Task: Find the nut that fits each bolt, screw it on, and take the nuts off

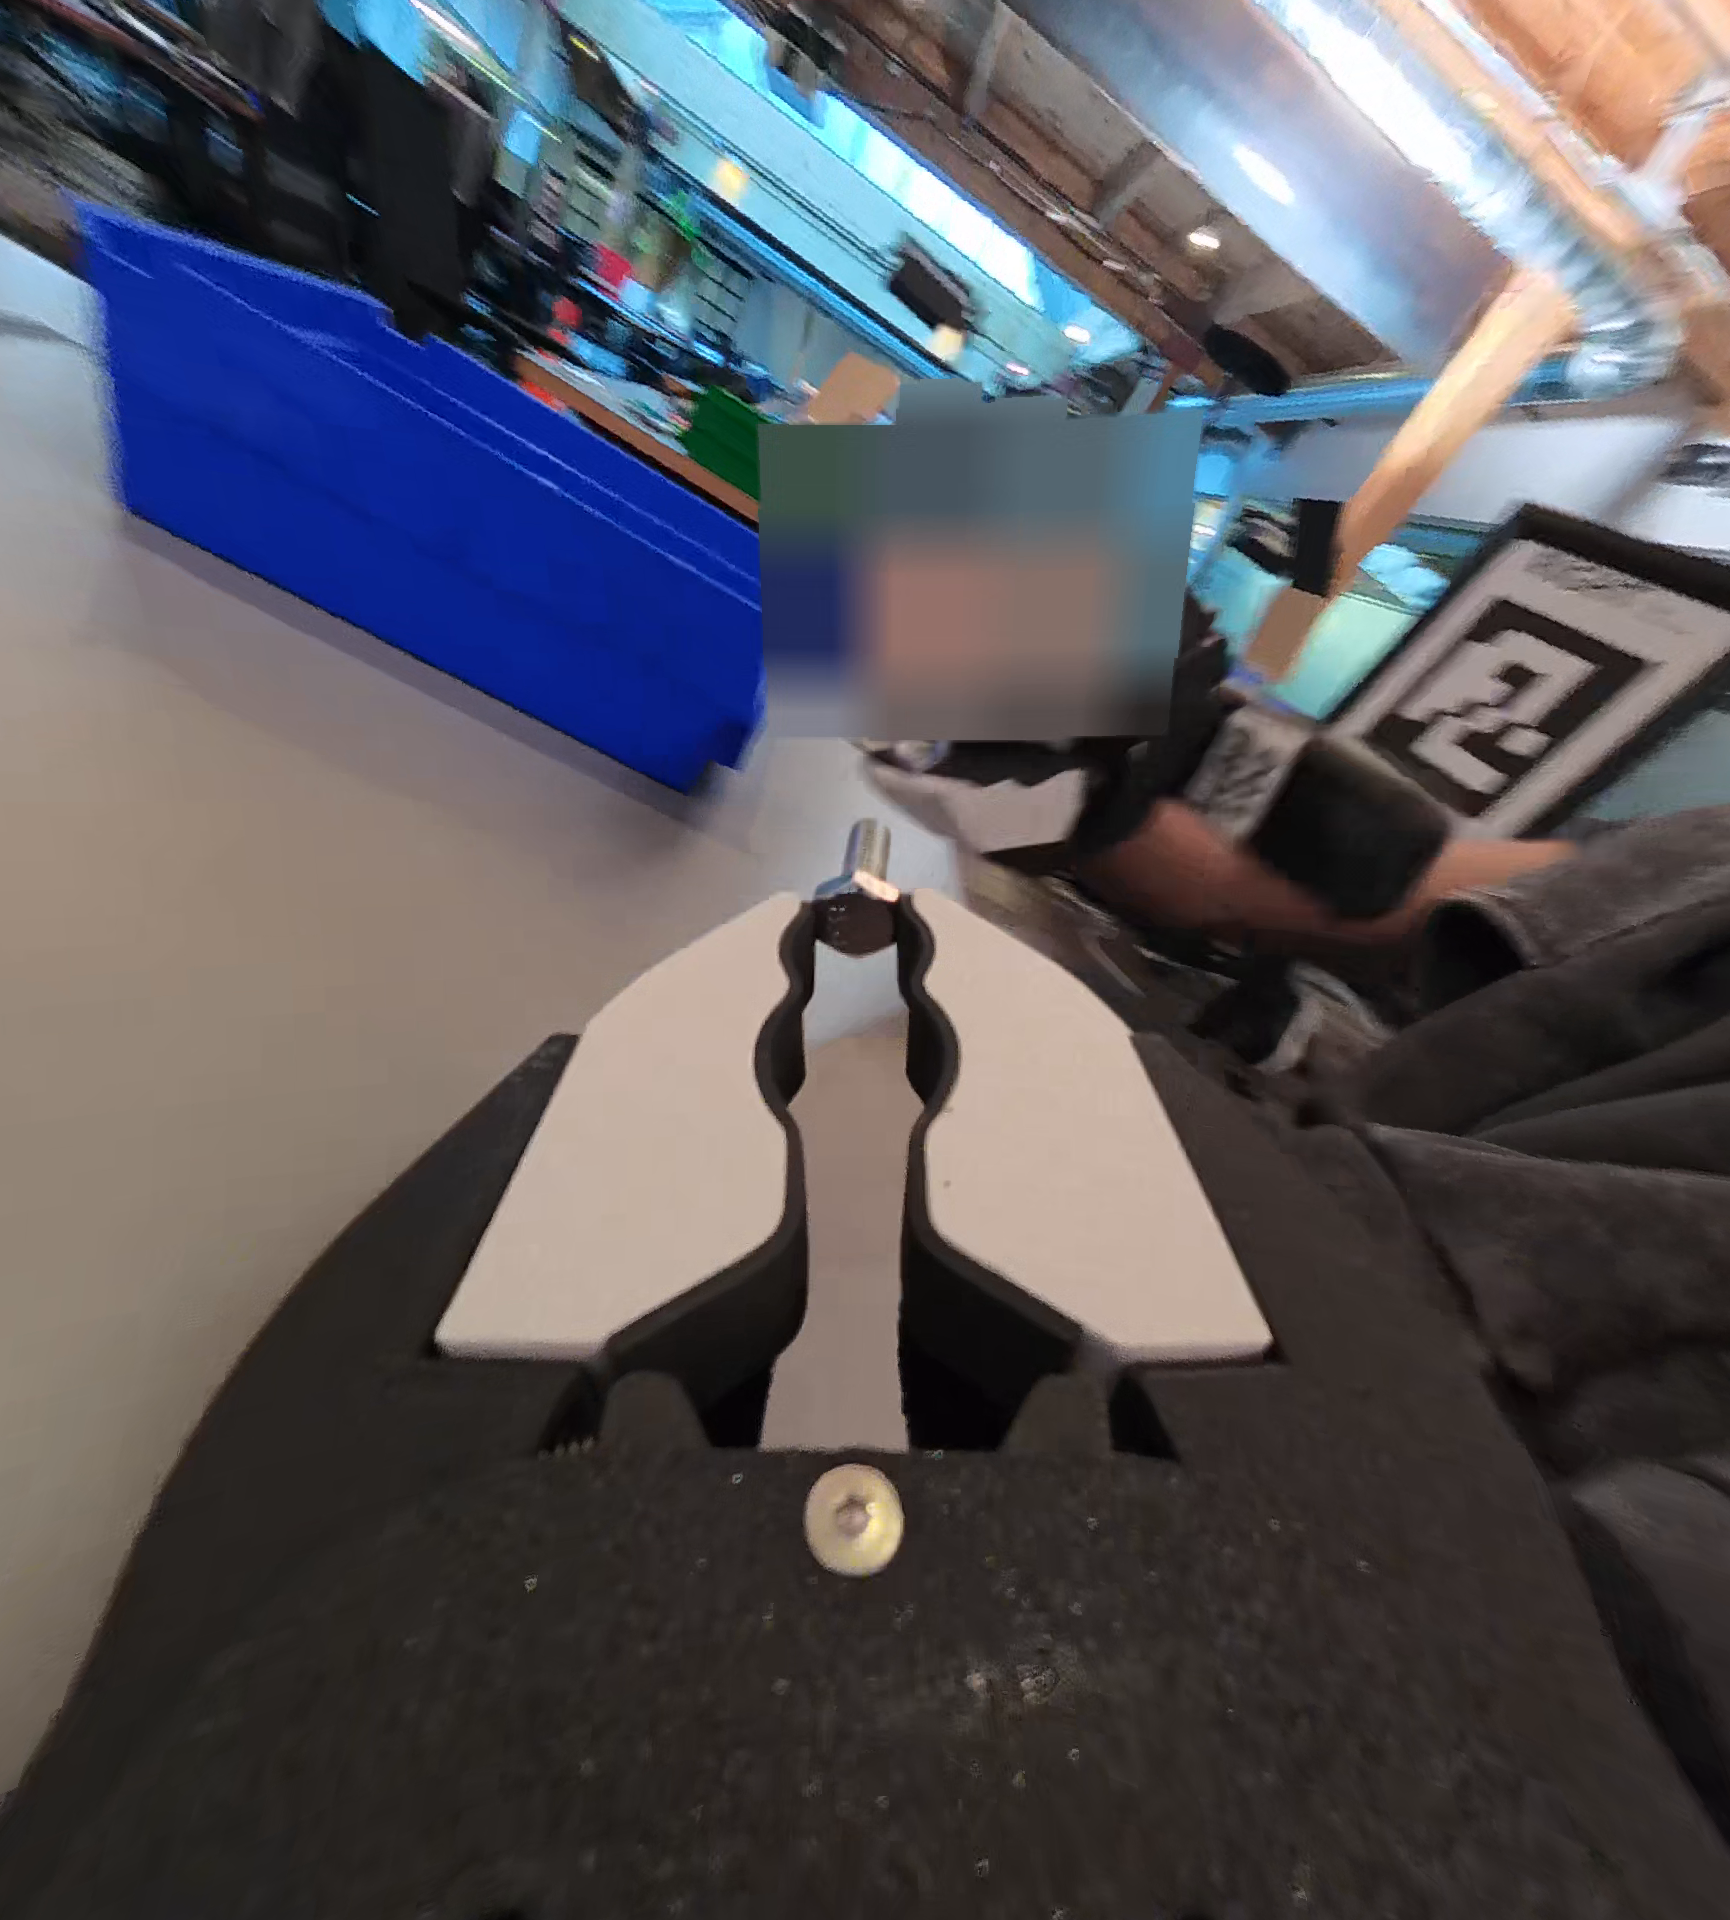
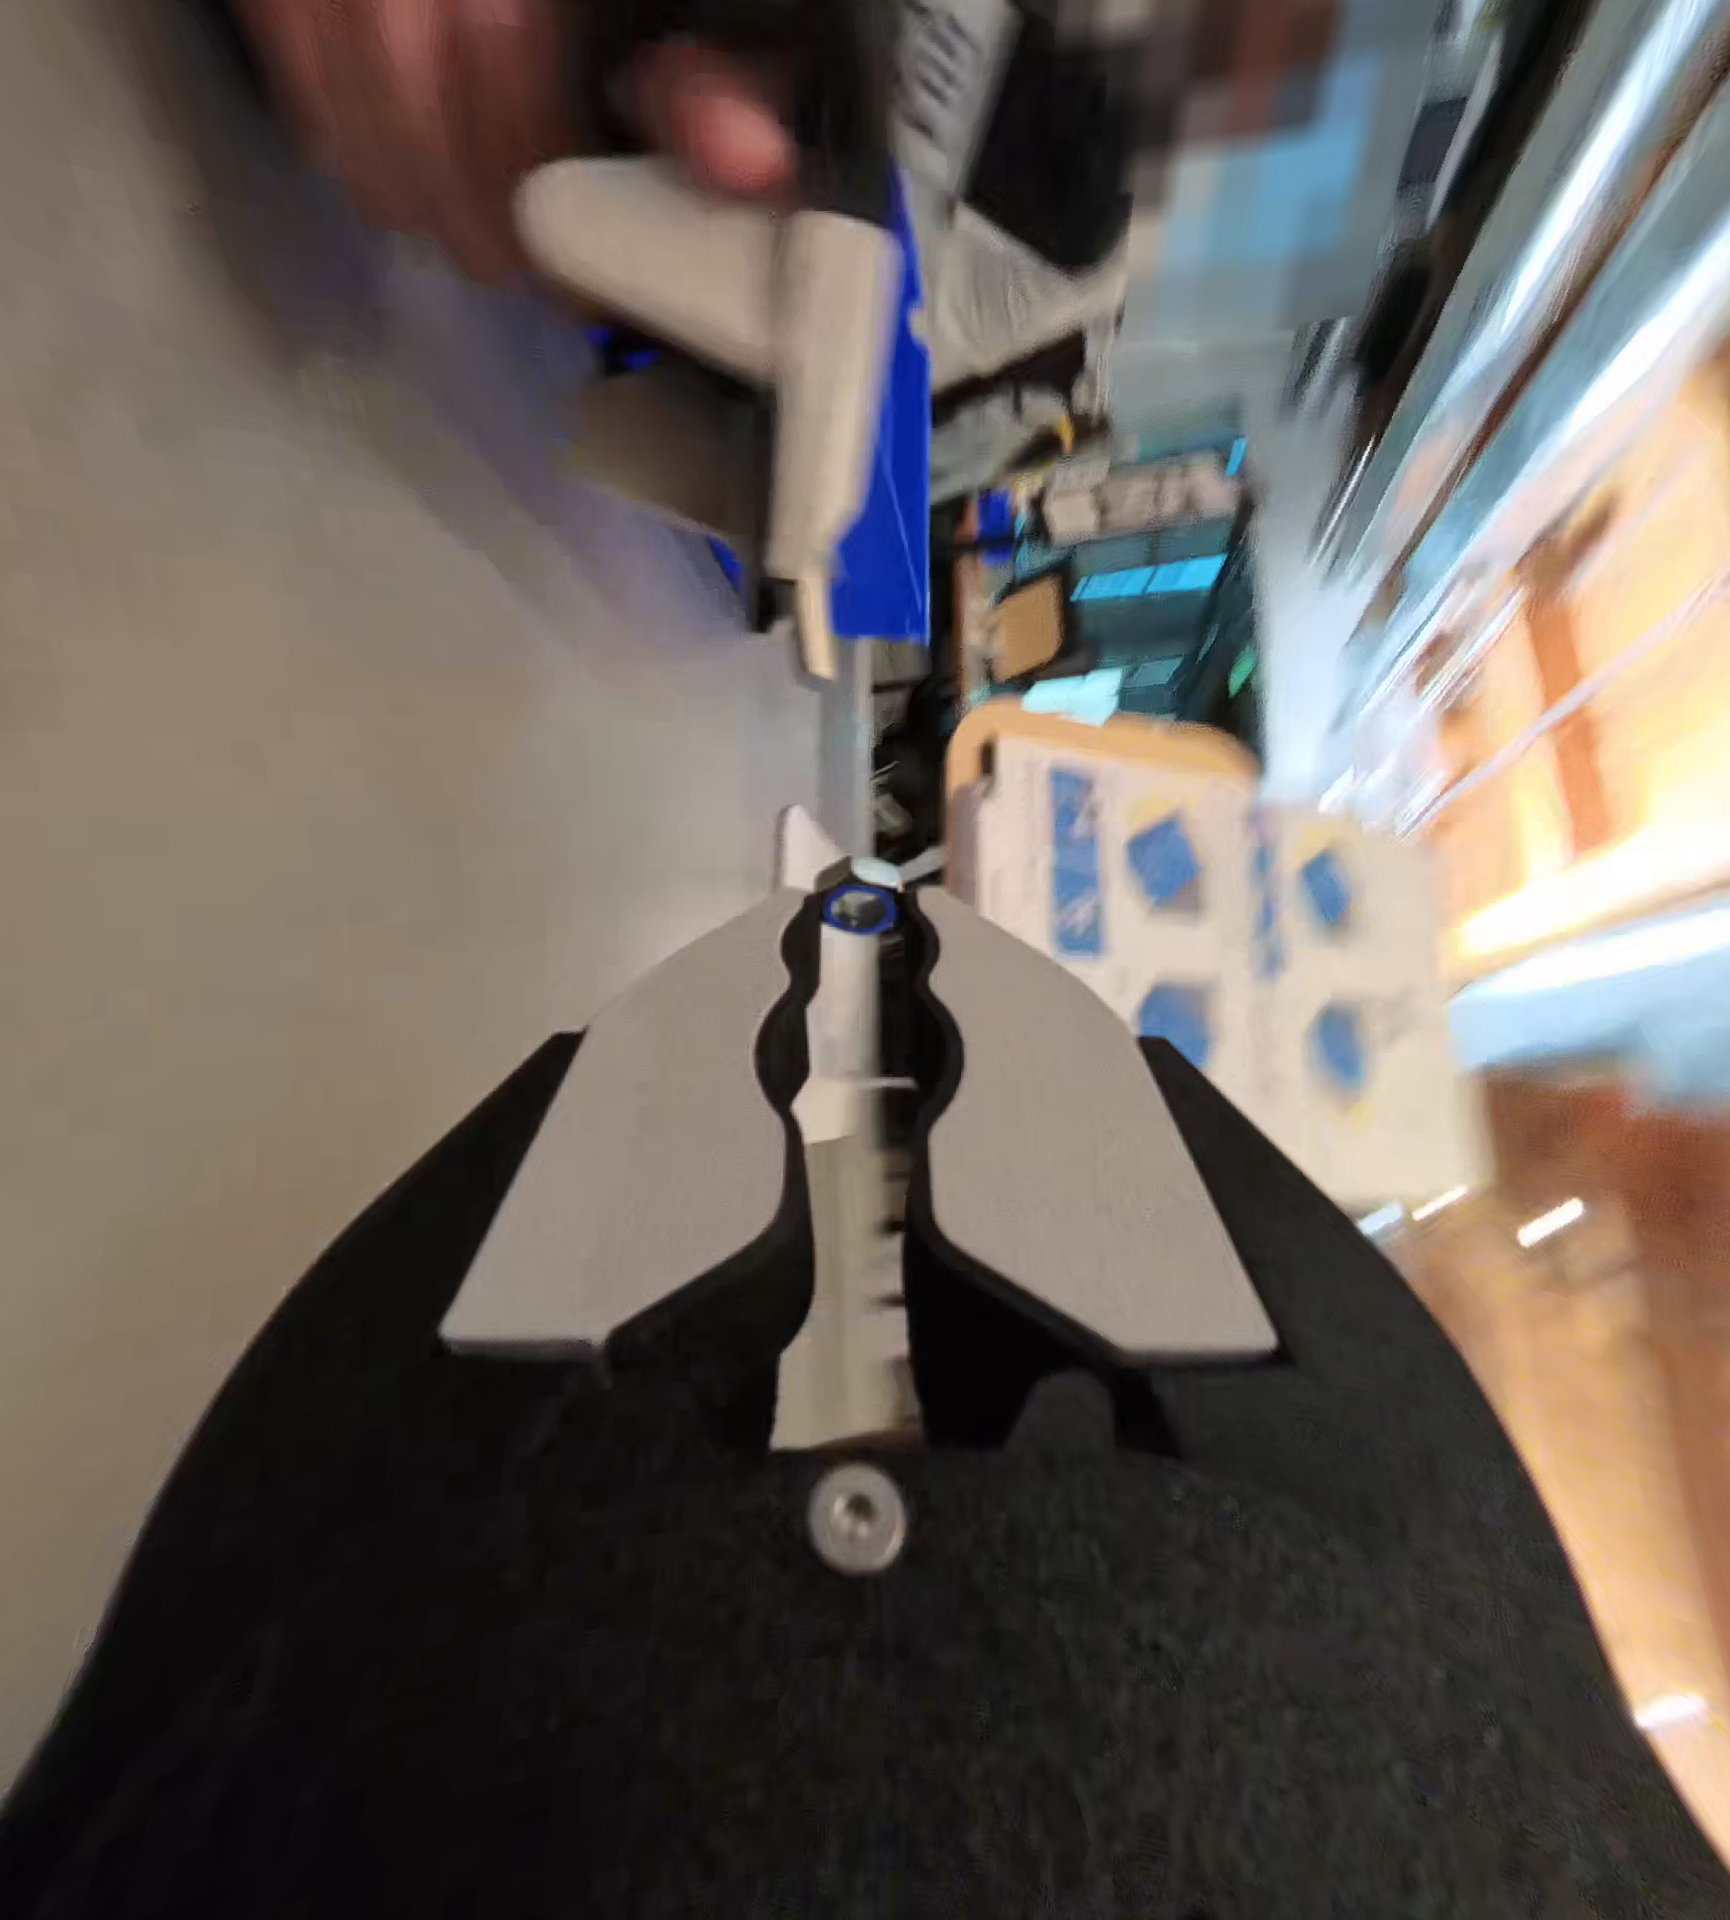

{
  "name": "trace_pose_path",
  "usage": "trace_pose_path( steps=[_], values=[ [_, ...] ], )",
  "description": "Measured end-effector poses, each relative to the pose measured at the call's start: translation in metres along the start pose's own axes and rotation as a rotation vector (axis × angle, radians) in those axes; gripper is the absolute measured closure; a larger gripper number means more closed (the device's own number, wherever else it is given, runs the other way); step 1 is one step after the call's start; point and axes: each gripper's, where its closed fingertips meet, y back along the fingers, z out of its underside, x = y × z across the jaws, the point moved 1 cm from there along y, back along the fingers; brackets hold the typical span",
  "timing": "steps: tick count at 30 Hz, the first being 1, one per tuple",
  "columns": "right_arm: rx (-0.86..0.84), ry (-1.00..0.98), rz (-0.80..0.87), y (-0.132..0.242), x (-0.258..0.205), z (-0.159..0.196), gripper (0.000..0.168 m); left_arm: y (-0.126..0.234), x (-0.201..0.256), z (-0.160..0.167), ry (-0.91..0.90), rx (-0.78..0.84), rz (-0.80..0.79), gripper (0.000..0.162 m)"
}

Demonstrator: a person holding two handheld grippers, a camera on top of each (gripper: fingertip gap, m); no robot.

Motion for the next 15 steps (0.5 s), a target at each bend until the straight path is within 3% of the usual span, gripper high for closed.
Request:
trace_pose_path(
  steps=[3, 5, 7, 10, 15],
  values=[
    [-0.023, -0.641, -0.077, -0.001, 0.011, 0.014, 0.153, 0.004, -0.023, -0.003, -0.077, 0.021, -0.235, 0.148],
    [0.096, -1.068, -0.18, 0.0, 0.004, 0.006, 0.153, 0.011, -0.04, -0.004, -0.106, 0.046, -0.414, 0.148],
    [0.204, -1.328, -0.265, 0.001, -0.009, -0.003, 0.153, 0.015, -0.047, -0.005, -0.097, 0.076, -0.492, 0.148],
    [0.26, -1.456, -0.256, 0.001, -0.026, -0.002, 0.153, 0.016, -0.051, -0.003, -0.072, 0.074, -0.499, 0.148],
    [0.202, -1.341, -0.217, 0.007, -0.028, 0.004, 0.153, 0.015, -0.051, -0.001, -0.079, 0.055, -0.486, 0.148]
  ],
)
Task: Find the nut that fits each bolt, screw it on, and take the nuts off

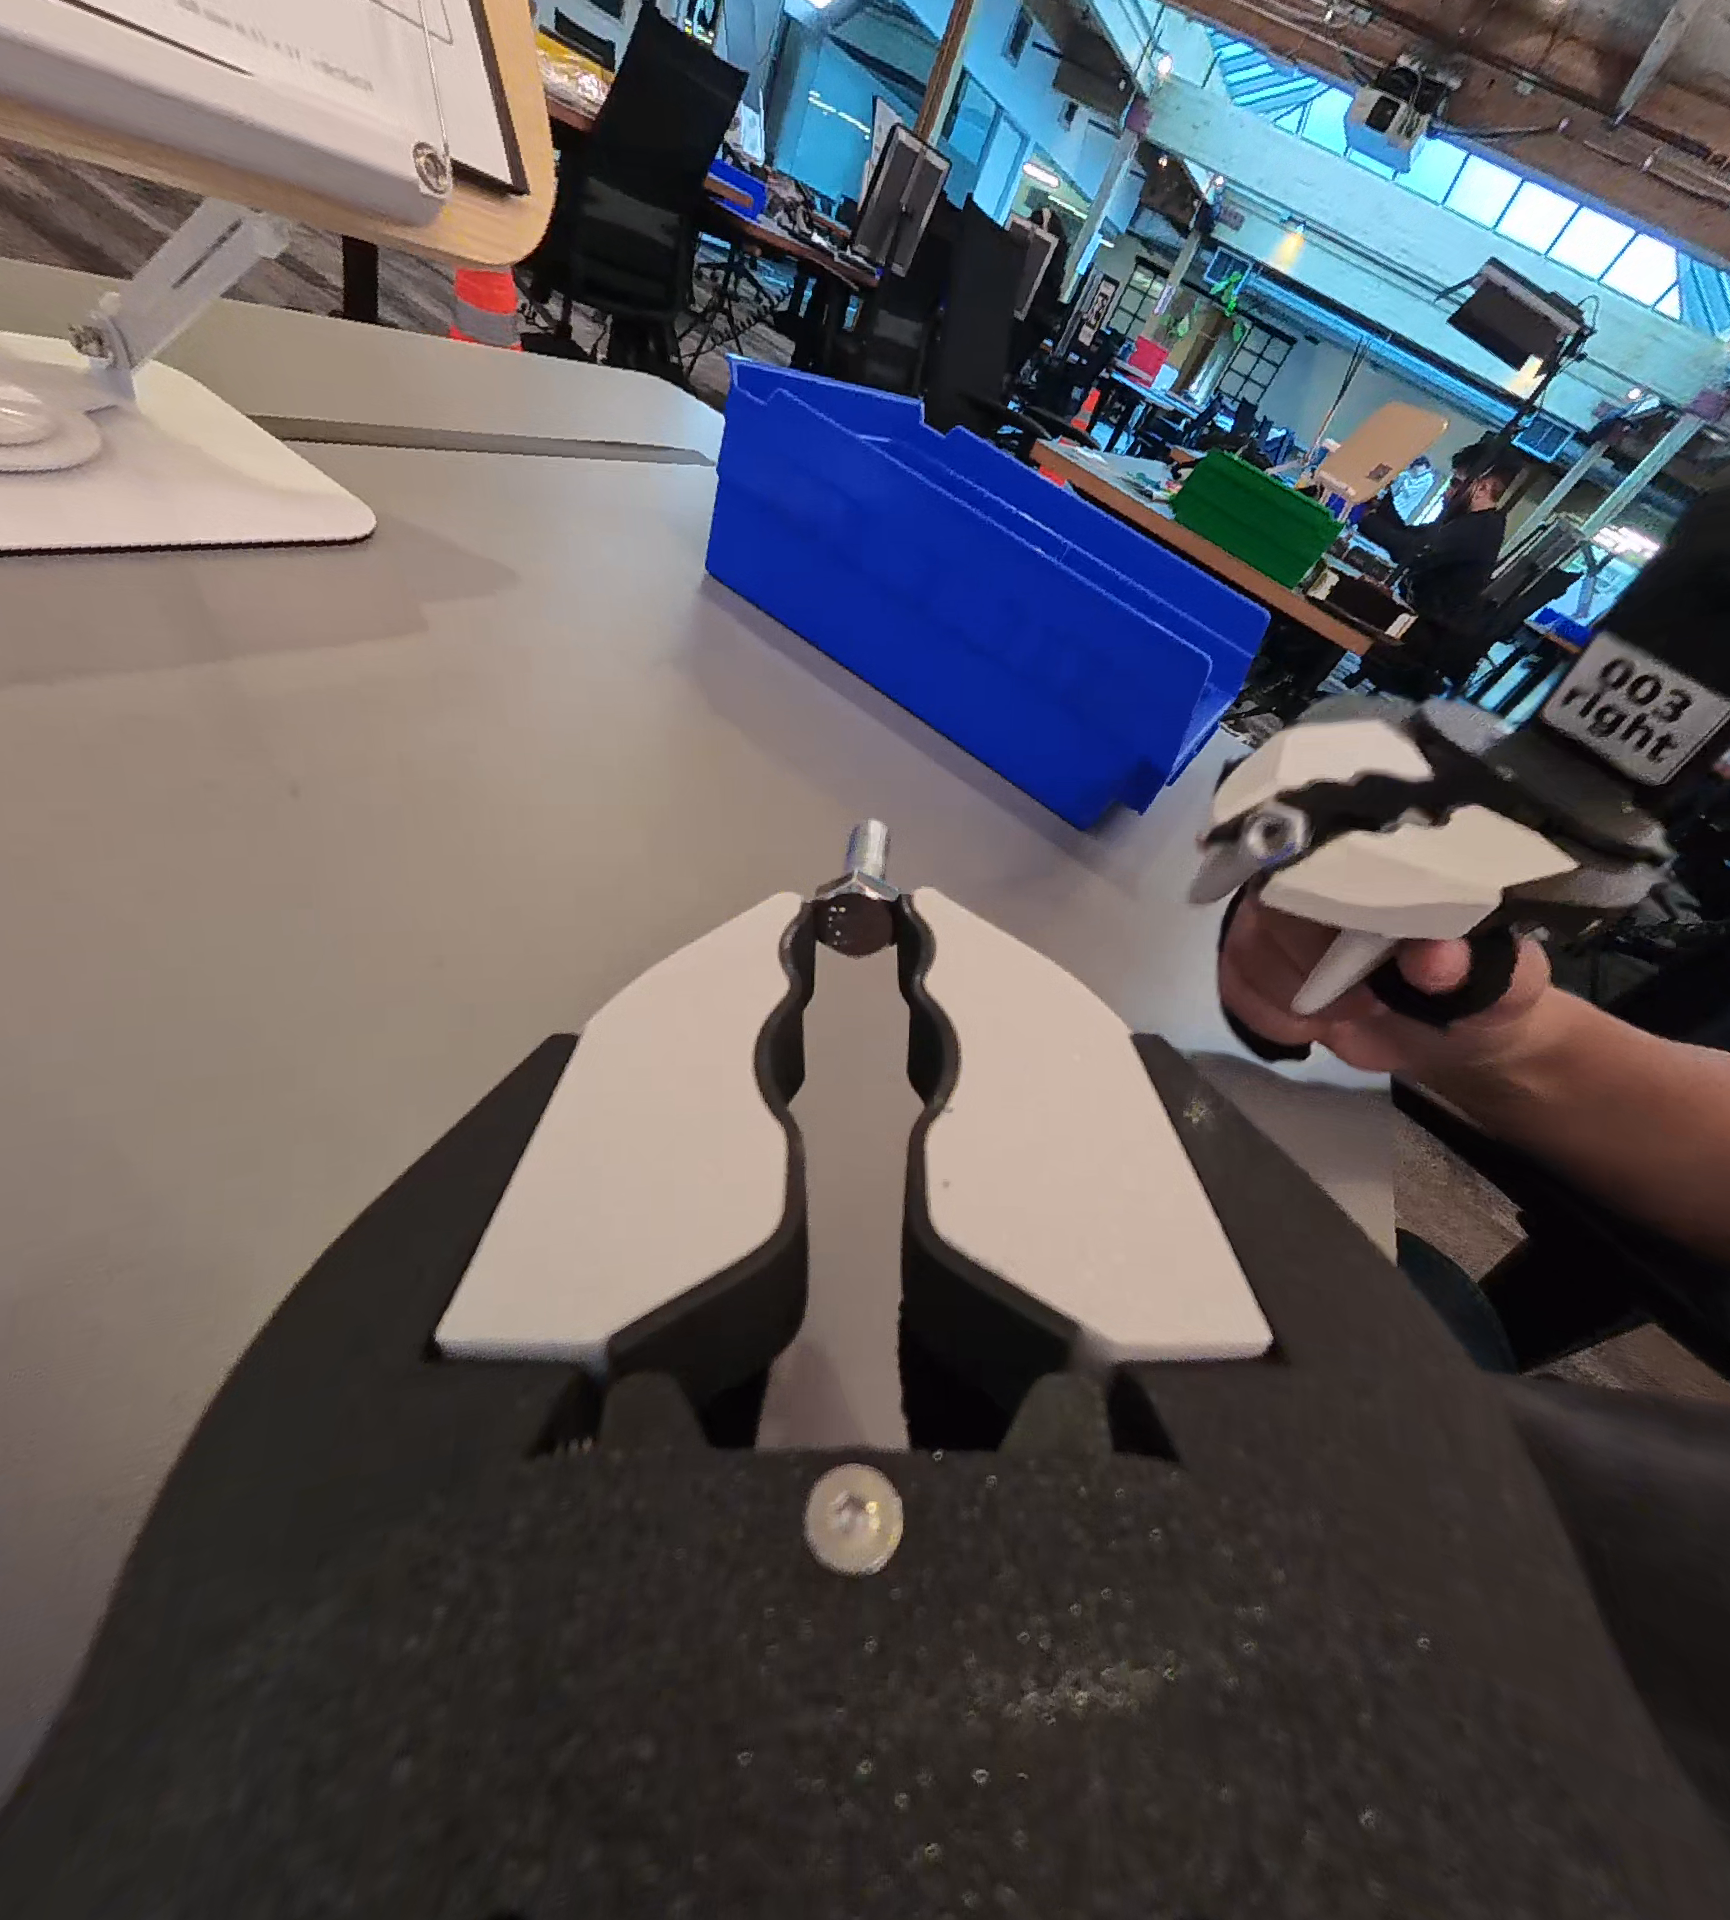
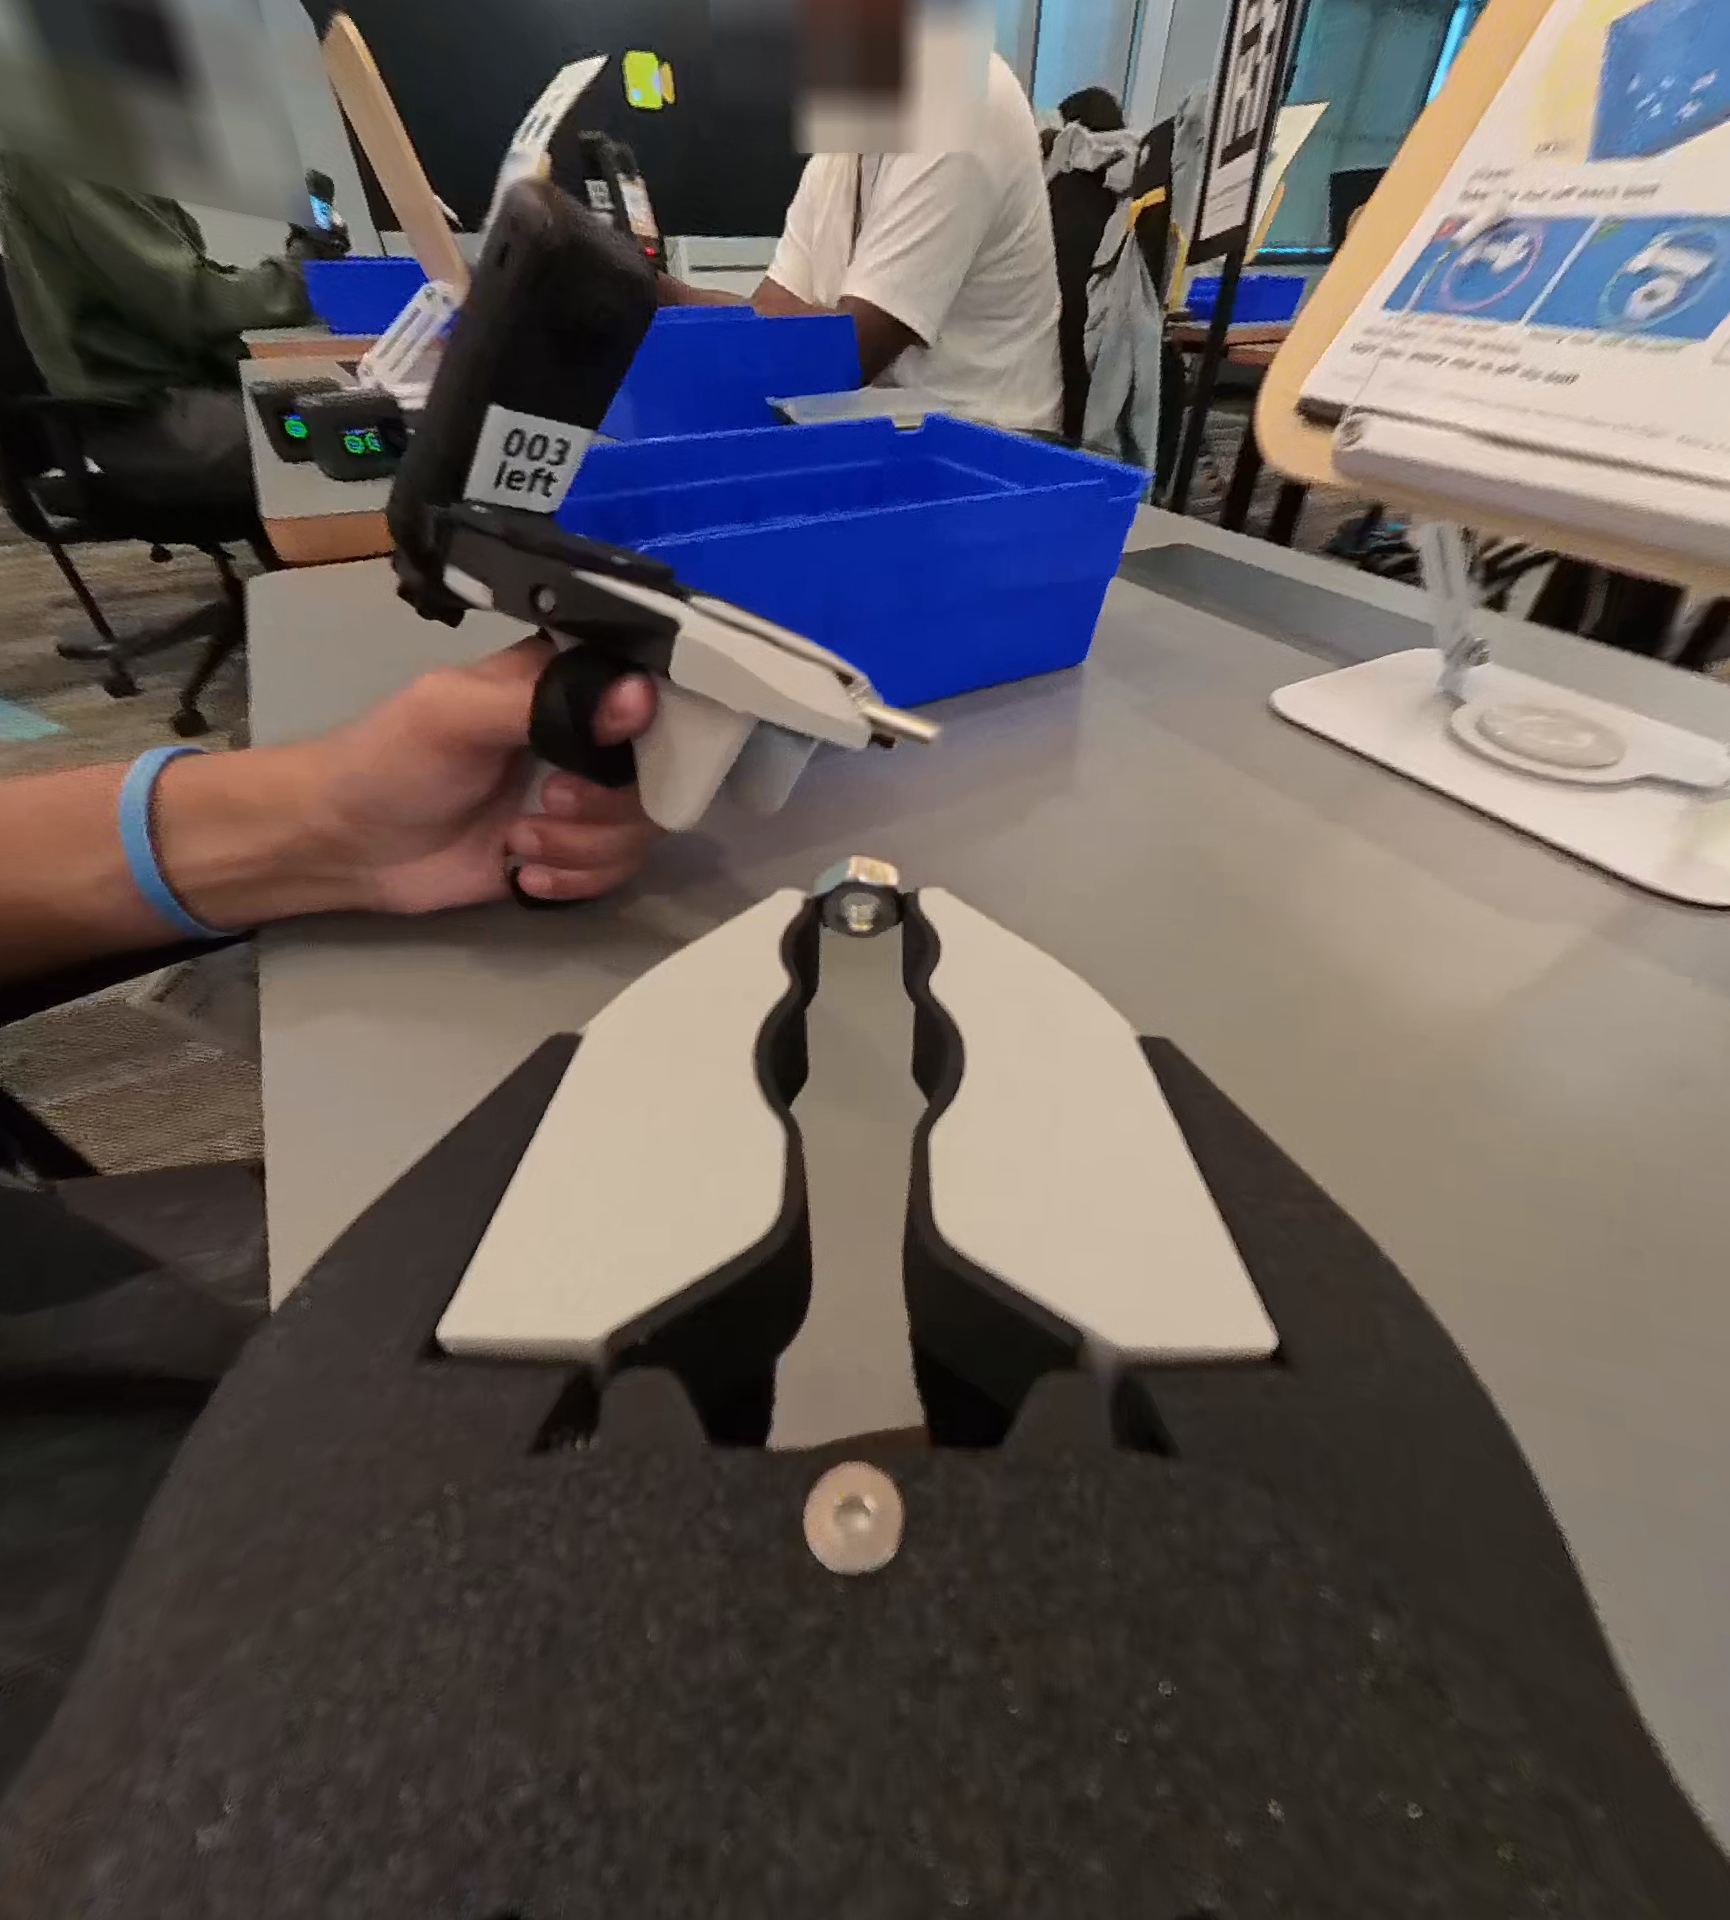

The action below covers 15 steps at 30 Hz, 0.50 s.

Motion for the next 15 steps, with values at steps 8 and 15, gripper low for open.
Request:
trace_pose_path(
  steps=[8, 15],
  values=[
    [-0.302, -0.048, 0.502, 0.13, 0.181, -0.063, 0.153, -0.009, 0.005, 0.009, -0.046, -0.076, 0.0, 0.148],
    [-1.071, -0.311, 0.427, 0.166, 0.271, 0.065, 0.152, -0.011, 0.005, 0.012, -0.03, -0.101, 0.015, 0.148]
  ],
)
